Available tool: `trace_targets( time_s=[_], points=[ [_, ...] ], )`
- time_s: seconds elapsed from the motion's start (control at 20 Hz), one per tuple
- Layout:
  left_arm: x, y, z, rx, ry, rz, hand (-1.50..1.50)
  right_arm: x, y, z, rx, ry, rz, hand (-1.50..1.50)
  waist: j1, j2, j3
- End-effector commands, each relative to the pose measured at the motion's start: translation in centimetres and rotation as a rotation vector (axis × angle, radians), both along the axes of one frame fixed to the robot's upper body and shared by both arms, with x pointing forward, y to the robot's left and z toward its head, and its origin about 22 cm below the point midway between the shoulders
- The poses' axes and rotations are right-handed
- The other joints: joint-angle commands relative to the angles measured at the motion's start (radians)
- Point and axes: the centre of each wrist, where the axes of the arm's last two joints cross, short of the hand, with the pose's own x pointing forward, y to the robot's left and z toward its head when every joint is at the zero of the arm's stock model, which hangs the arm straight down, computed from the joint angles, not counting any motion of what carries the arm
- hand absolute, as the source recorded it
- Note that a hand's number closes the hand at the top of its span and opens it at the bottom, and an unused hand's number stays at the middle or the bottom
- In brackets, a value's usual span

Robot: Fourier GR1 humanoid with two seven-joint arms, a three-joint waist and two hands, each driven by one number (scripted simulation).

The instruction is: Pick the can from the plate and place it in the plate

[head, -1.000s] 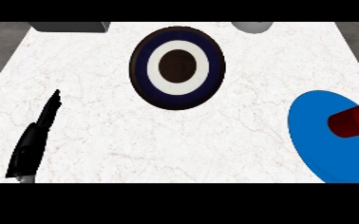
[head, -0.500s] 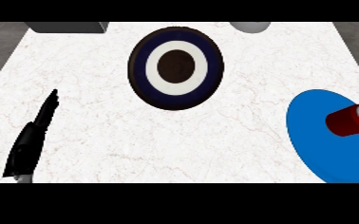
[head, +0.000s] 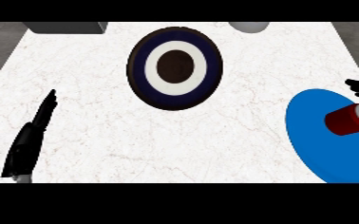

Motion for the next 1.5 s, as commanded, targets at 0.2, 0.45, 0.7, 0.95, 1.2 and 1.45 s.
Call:
trace_targets(
  time_s=[0.2, 0.45, 0.7, 0.95, 1.2, 1.45],
  points=[
    [-1.5, 0.7, 1.1, -0.002, 0.001, -0.015, 0.00, 0.2, 1.2, -4.9, 0.016, 0.017, 0.001, -1.50, 0.007, 0.001, 0.000],
    [-0.4, 0.3, -0.3, -0.011, 0.007, -0.011, 0.00, 0.2, 0.8, -4.8, 0.096, -0.028, 0.028, 1.50, 0.001, 0.001, 0.000],
    [-1.4, -0.5, -1.0, 0.027, 0.000, -0.010, 0.00, 0.8, 0.9, -5.0, 0.070, -0.072, 0.023, 1.50, 0.003, 0.001, 0.000],
    [-0.7, 1.7, -0.1, 0.005, -0.009, 0.023, 0.00, 0.1, 2.9, -6.7, -0.011, -0.107, -0.101, 1.50, -0.011, -0.004, -0.001],
    [-1.5, 1.1, -1.0, 0.021, 0.021, 0.049, 0.00, -1.5, 5.4, -11.7, -0.273, -0.091, -0.513, 1.50, -0.051, -0.023, -0.010],
    [-1.6, 1.4, -1.1, -0.001, 0.029, 0.059, 0.00, -1.6, 9.4, -13.2, -0.397, -0.263, -0.722, 1.50, -0.063, -0.023, -0.009]
  ],
)
